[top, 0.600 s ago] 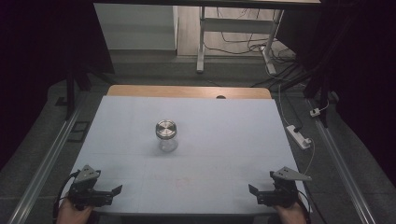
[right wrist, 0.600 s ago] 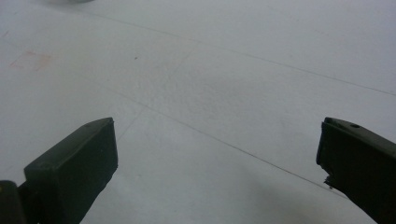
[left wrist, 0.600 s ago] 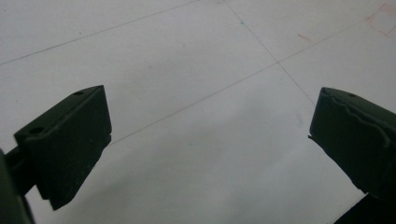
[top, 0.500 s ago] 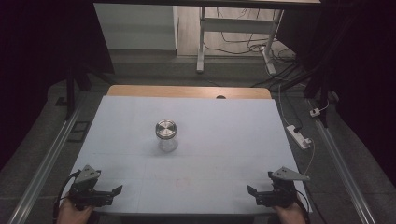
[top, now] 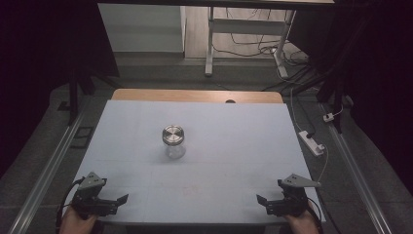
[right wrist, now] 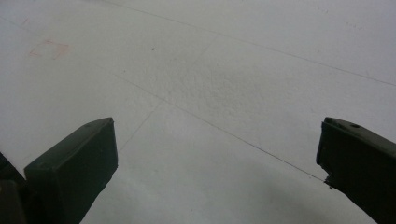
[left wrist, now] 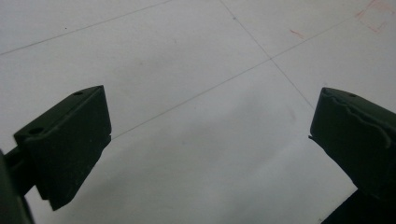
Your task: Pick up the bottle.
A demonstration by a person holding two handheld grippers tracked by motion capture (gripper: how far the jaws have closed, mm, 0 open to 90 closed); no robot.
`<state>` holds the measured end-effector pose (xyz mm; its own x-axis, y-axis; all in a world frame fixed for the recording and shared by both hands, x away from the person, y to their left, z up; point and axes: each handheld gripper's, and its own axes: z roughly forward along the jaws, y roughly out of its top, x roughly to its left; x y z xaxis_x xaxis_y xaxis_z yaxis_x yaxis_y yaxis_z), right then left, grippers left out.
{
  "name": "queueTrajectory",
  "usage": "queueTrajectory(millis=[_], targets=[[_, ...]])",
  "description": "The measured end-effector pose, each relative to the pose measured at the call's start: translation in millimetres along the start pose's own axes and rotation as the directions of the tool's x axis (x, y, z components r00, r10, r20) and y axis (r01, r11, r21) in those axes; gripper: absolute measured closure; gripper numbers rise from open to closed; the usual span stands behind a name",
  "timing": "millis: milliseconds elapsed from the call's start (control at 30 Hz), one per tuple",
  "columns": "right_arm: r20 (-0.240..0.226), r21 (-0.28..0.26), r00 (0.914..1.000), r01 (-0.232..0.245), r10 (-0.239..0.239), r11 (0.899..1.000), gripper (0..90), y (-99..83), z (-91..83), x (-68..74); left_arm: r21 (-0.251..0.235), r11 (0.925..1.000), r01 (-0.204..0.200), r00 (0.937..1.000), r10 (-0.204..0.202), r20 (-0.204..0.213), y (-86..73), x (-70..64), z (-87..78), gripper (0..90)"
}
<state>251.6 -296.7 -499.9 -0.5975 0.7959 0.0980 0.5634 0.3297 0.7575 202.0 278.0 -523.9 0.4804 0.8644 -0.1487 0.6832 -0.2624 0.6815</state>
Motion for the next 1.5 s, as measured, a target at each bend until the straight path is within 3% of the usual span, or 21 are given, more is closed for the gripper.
queueTrajectory(millis=[333,467,1067,1500], targets=[[-0.012,0.013,0.9998,0.017,-0.017,1.000,0.0,0.4,1.4,0.8,0.010,0.9999,-0.004,0.9999,0.004,0.009,1.2,0.0,1.2,0.0],[-0.016,0.018,0.9996,0.023,-0.023,1.000,0.0,0.5,1.9,1.2,-0.015,0.9999,-0.001,0.9991,0.002,0.042,4.1,0.6,1.6,0.0],[-0.027,0.027,0.9994,0.024,-0.023,0.999,0.0,0.8,2.8,1.2,-0.062,0.9974,-0.038,0.9954,0.043,0.085,17.4,-1.2,6.4,0.0],[-0.029,0.033,0.9993,0.026,-0.025,0.999,0.0,1.0,3.7,1.2,-0.097,0.9896,-0.106,0.9866,0.117,0.113,30.5,0.4,16.7,0.0]])
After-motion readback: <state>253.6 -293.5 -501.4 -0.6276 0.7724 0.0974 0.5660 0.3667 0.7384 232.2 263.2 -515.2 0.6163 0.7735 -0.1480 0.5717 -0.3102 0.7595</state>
